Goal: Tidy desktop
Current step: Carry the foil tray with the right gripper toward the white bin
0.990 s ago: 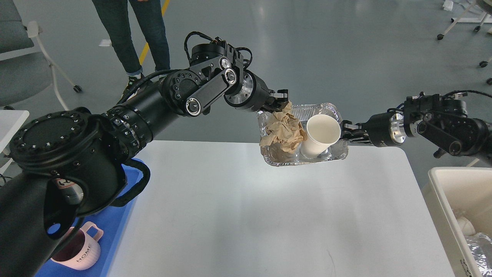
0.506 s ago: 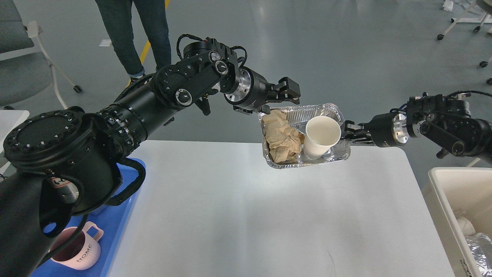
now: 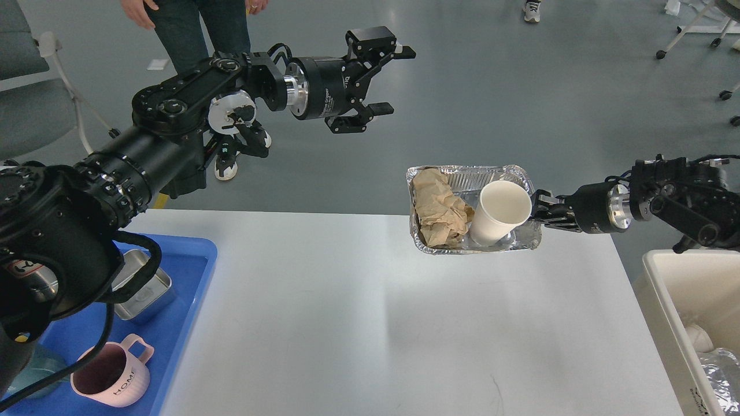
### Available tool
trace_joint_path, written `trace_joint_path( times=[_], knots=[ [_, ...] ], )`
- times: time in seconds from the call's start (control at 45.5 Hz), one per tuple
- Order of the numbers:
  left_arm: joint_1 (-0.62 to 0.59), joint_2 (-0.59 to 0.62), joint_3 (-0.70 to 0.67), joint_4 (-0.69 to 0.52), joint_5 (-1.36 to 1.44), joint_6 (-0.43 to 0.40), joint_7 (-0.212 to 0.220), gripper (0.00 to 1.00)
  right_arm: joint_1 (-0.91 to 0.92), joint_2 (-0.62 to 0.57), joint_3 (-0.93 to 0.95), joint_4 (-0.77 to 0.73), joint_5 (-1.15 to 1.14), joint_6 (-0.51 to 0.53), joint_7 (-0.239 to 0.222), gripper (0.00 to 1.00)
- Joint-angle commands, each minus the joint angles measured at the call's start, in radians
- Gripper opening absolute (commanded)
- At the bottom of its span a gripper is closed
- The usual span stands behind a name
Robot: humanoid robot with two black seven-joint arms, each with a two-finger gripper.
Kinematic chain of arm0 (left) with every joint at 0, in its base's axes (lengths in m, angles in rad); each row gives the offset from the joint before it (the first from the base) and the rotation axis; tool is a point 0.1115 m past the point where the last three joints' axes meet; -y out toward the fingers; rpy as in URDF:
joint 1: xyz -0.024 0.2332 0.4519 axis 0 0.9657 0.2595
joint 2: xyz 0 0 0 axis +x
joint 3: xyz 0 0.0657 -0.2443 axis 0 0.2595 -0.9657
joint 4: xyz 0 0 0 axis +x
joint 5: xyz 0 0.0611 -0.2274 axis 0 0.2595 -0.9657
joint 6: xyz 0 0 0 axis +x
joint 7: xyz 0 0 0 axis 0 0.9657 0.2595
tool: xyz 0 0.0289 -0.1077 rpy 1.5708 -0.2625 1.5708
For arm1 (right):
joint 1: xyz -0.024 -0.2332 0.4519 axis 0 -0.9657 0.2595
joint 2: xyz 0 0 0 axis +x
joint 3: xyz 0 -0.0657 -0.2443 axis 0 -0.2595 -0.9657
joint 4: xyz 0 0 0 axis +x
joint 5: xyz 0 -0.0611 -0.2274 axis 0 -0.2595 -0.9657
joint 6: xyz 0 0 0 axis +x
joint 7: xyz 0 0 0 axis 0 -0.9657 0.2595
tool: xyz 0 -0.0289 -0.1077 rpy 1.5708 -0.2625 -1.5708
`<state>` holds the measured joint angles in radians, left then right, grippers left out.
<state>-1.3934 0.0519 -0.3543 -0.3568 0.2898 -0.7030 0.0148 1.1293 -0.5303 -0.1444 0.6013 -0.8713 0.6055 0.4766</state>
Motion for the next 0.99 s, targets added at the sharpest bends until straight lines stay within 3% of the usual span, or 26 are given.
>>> trace_joint_path(
  times=[0.0,0.132,0.33,0.462,0.968],
  knots=[
    [0.043,0.025,-0.058,0.001,-0.046,0.005,-0.047,1.00,-0.016,-0.014,0.002,0.002,0.040,-0.004,0.000,0.00],
    [0.094,0.049,-0.201,0.001,-0.127,0.033,-0.047,1.00,-0.026,-0.025,0.006,-0.005,0.084,-0.013,-0.001,0.00],
    [0.186,0.051,-0.412,0.001,-0.178,0.187,-0.047,1.00,-0.028,-0.066,0.008,-0.015,0.155,-0.050,-0.003,0.00],
    [0.267,0.049,-0.535,0.001,-0.187,0.209,-0.045,1.00,-0.031,-0.122,0.008,-0.021,0.190,-0.067,-0.004,0.00],
    [0.381,0.072,-0.600,0.001,-0.189,0.240,-0.050,1.00,-0.212,-0.287,0.006,-0.138,0.463,-0.286,-0.012,0.00]
  ],
)
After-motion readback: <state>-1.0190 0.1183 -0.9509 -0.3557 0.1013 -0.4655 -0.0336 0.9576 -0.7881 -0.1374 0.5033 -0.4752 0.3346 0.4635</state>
